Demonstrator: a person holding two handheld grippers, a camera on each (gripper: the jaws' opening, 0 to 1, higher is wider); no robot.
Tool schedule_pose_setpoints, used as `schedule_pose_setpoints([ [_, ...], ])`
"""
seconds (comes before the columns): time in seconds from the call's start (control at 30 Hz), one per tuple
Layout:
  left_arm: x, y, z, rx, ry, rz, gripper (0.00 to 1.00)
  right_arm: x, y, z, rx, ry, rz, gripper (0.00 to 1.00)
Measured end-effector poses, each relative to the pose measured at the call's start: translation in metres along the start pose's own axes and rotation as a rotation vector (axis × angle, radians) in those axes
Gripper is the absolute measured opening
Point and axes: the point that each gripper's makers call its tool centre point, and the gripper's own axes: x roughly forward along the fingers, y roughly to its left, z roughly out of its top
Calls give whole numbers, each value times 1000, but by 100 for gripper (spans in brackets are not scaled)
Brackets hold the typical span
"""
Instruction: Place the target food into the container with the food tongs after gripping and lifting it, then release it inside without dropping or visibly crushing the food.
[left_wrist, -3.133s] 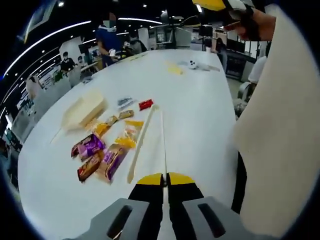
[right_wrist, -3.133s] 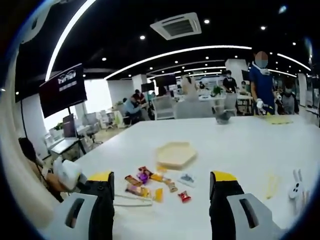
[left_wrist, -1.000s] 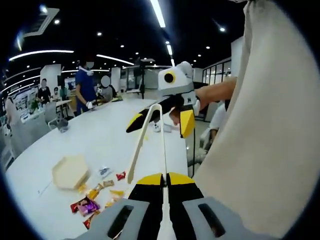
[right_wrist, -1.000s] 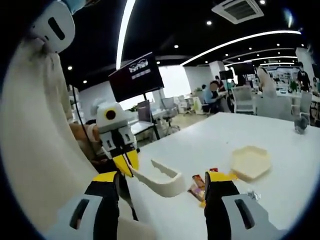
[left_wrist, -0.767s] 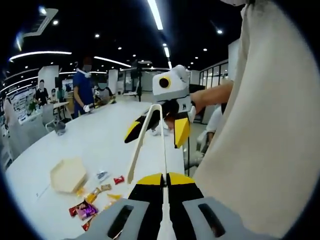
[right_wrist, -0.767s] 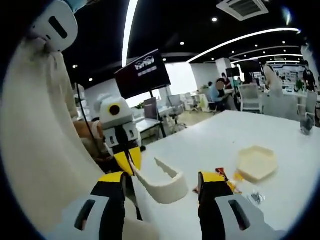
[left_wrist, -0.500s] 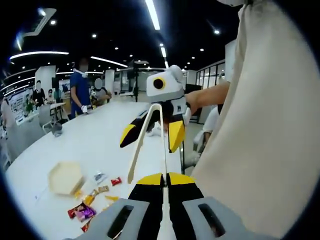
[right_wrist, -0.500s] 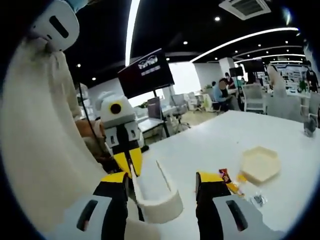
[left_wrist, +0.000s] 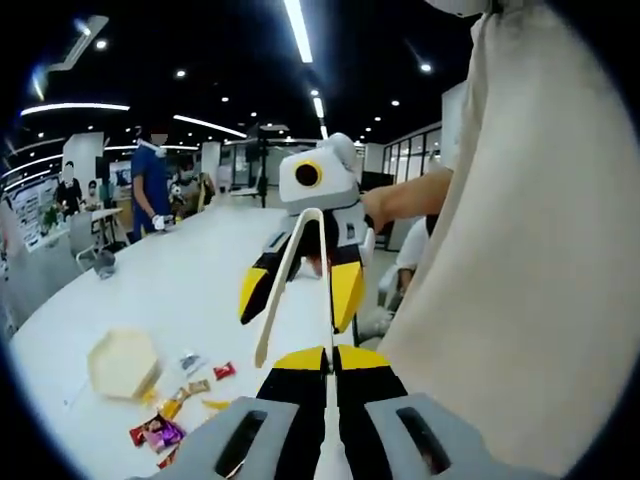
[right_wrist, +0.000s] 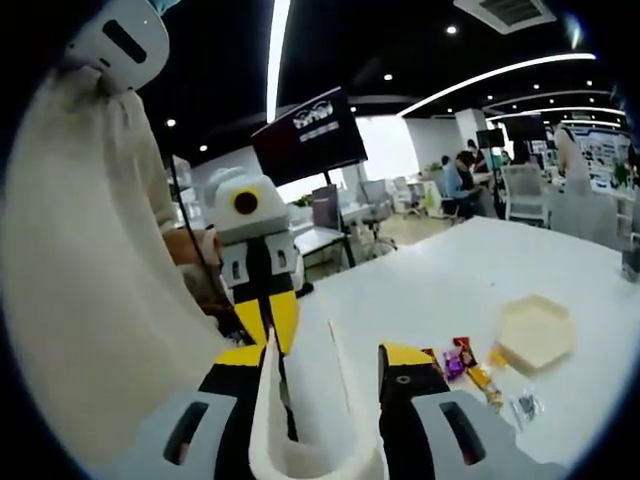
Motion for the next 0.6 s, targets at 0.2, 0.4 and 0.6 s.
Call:
schedule_pose_setpoints([
  [0.2, 1, -2, 7, -16, -32, -17, 0, 1, 7, 5, -2, -14, 32, 39],
  [0.4, 2, -3, 8, -17, -33, -33, 0, 1, 11, 8, 0, -21, 48, 36],
  [0.6, 3, -6, 8, -22, -36, -50, 0, 3, 17, 10, -14, -18, 72, 34],
])
